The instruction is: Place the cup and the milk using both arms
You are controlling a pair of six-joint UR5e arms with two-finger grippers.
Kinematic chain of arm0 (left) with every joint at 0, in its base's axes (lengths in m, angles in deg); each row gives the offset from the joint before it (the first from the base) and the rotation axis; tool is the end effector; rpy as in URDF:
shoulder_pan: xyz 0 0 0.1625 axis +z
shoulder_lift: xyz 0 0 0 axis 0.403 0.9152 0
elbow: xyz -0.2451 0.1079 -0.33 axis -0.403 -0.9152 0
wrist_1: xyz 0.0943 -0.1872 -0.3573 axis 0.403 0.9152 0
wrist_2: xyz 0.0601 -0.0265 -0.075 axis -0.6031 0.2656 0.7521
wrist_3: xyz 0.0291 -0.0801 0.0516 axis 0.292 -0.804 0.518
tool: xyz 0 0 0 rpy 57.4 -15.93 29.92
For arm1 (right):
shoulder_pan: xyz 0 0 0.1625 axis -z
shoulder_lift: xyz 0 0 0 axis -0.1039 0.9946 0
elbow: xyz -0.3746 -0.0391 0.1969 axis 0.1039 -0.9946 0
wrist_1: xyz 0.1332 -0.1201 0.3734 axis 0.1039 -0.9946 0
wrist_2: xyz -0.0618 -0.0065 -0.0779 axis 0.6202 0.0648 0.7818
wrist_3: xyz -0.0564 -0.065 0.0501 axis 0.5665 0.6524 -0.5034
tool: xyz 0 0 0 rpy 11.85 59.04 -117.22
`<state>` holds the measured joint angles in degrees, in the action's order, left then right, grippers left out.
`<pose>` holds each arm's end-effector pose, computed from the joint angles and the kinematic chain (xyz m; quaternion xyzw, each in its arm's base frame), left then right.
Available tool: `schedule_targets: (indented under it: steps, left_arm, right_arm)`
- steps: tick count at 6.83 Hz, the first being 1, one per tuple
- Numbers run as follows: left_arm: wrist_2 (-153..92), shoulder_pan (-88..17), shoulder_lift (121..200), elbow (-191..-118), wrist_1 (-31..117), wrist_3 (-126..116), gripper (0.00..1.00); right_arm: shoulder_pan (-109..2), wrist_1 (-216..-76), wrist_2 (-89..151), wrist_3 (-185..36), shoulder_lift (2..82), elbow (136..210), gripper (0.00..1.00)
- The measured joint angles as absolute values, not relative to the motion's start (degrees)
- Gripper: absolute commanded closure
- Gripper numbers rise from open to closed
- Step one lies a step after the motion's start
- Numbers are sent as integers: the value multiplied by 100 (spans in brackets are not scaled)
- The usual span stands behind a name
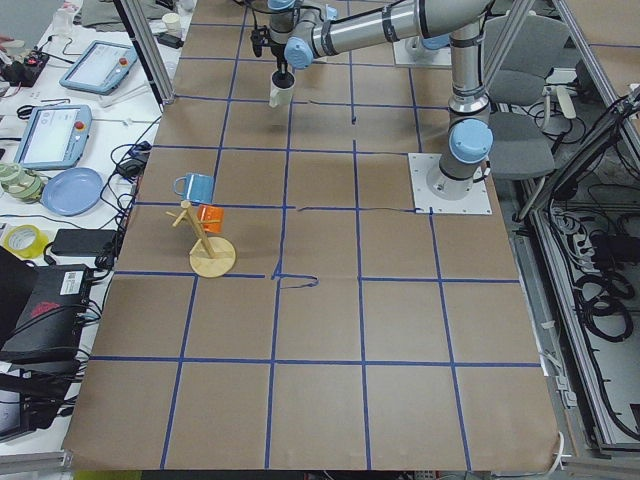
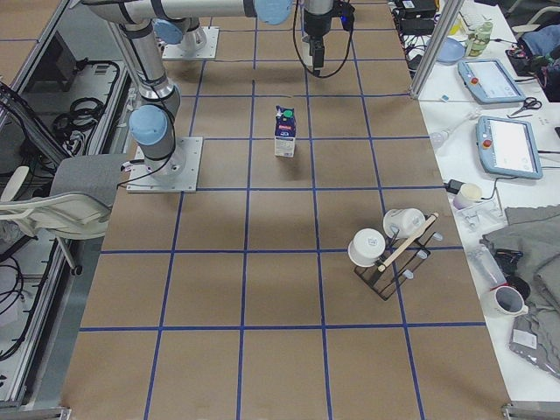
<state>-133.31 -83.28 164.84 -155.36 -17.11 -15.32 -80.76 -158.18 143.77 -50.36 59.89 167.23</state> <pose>-0.3286 -0.5664 0.2966 0.0641 -0.9927 0.0394 0.0945 0.1040 -0.5163 0.4898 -0.0361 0.9993 0.0050 0.0011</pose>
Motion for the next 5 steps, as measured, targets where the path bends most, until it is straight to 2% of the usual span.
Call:
schedule_targets:
  steps: [2,3,4,5]
  left_arm:
    - [-13533,-8664,16982,-15174,-1840,-1876,99]
    - [-13566,-8748,17154,-15108,-1855,-1942,95]
    - [-13652,-8784,17254,-15082,-1858,-1931,81]
    - [-13787,-8797,17300,-15065,-1858,-1879,2]
  right_arm:
    - [-8055,-15823,14418,-4823,6091,17242,0]
    - [-8007,-15859,14430,-4783,6090,17471,0]
    - [-7931,-15898,14431,-4769,6081,17710,0]
    - [-7861,-16040,14446,-4773,6050,17984,0]
